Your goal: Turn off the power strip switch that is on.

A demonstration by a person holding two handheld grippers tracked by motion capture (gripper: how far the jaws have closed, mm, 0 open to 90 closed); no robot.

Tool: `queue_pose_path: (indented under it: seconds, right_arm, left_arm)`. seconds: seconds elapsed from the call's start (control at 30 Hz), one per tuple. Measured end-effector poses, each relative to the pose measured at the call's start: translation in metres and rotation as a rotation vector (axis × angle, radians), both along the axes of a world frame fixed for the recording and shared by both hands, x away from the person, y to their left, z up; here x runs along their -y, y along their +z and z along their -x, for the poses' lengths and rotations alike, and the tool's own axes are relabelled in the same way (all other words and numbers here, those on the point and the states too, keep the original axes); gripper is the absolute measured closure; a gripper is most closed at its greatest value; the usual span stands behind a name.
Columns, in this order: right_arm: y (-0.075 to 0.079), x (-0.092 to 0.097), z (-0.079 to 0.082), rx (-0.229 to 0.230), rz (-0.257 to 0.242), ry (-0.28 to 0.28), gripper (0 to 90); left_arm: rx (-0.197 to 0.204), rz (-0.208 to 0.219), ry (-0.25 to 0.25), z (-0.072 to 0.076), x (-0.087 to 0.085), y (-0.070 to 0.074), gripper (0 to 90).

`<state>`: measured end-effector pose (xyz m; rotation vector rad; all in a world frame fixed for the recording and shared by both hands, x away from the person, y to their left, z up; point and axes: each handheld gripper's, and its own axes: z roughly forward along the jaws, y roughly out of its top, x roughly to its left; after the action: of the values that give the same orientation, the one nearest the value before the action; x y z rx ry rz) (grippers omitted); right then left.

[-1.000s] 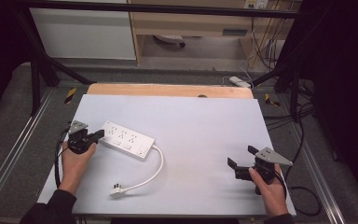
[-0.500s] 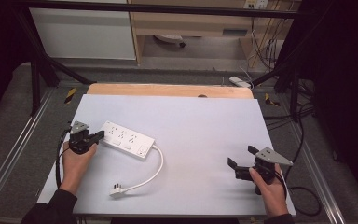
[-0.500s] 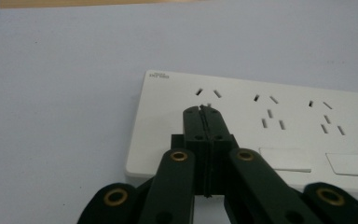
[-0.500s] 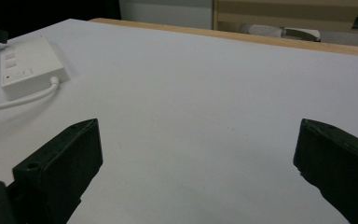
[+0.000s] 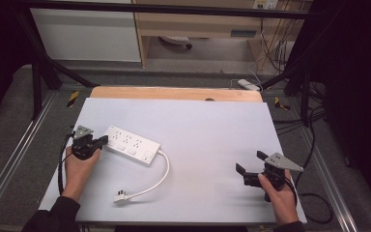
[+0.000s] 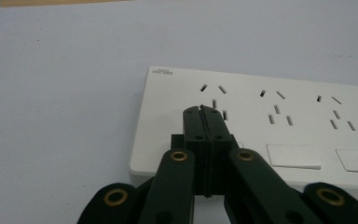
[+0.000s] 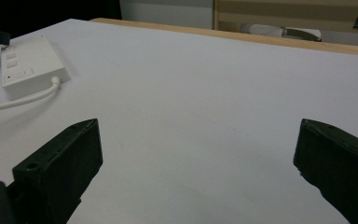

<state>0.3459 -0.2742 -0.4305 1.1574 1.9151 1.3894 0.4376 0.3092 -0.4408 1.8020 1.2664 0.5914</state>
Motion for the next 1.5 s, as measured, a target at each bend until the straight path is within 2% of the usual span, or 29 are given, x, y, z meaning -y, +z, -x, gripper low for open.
queue_pose_path:
  seconds: [1.5]
  right_arm:
    - [-0.0005,0.0004,-0.0005,-0.004,0.005,-0.002,1.6]
  left_arm:
    - [0.002,0.005,-0.006,-0.0005,-0.0011,-0.0023,90.0]
